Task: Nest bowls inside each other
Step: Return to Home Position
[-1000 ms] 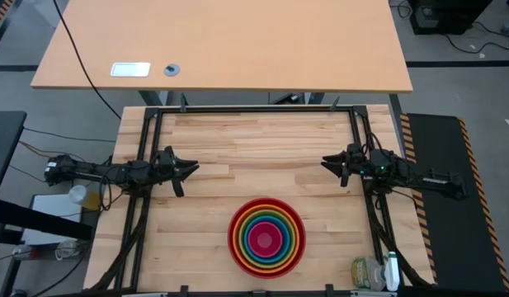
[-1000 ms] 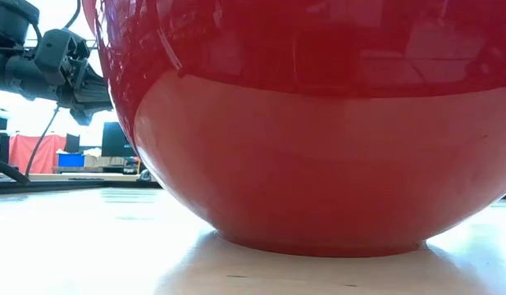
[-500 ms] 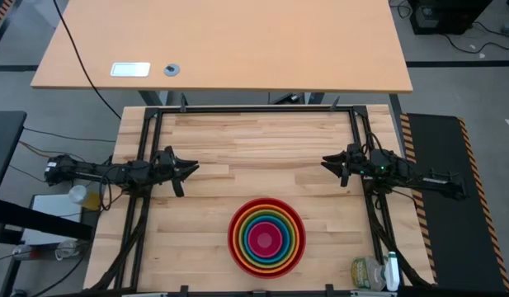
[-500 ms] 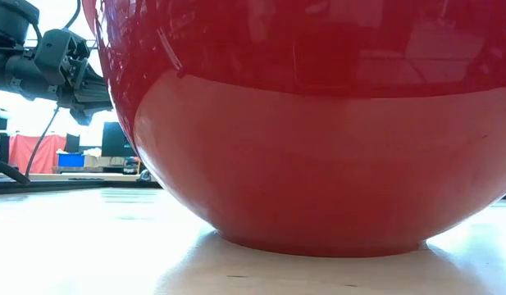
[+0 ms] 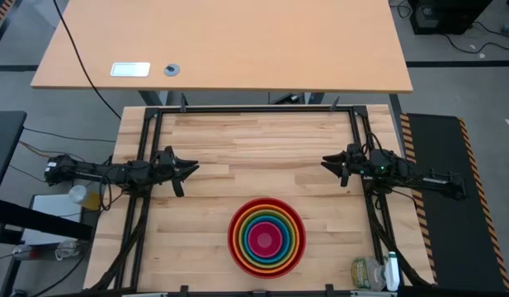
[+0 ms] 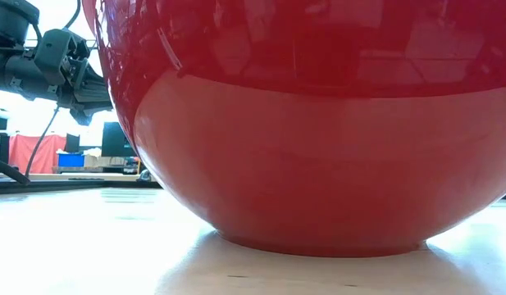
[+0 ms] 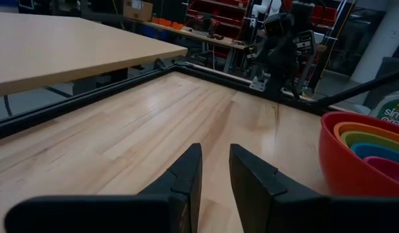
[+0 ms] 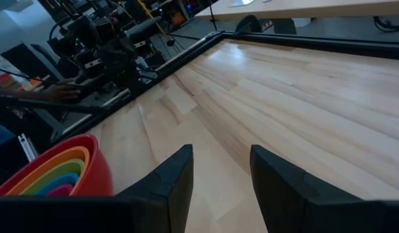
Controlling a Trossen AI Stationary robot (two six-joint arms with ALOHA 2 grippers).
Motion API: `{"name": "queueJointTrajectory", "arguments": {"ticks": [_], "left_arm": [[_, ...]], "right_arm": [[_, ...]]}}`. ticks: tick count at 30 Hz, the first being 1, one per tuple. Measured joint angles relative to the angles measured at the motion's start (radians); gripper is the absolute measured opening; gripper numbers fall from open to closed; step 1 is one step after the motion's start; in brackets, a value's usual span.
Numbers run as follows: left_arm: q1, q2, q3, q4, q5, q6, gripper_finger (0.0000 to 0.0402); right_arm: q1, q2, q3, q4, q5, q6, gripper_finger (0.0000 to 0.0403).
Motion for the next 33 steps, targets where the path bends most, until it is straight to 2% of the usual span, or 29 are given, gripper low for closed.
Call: {"name": "queueJointTrajectory", "arguments": {"ticks": [33], "left_arm": [[0.000, 0.000, 0.000, 0.000, 0.000, 0.000, 0.0080]], "right_arm": [[0.000, 0.000, 0.000, 0.000, 0.000, 0.000, 0.0160]]}}
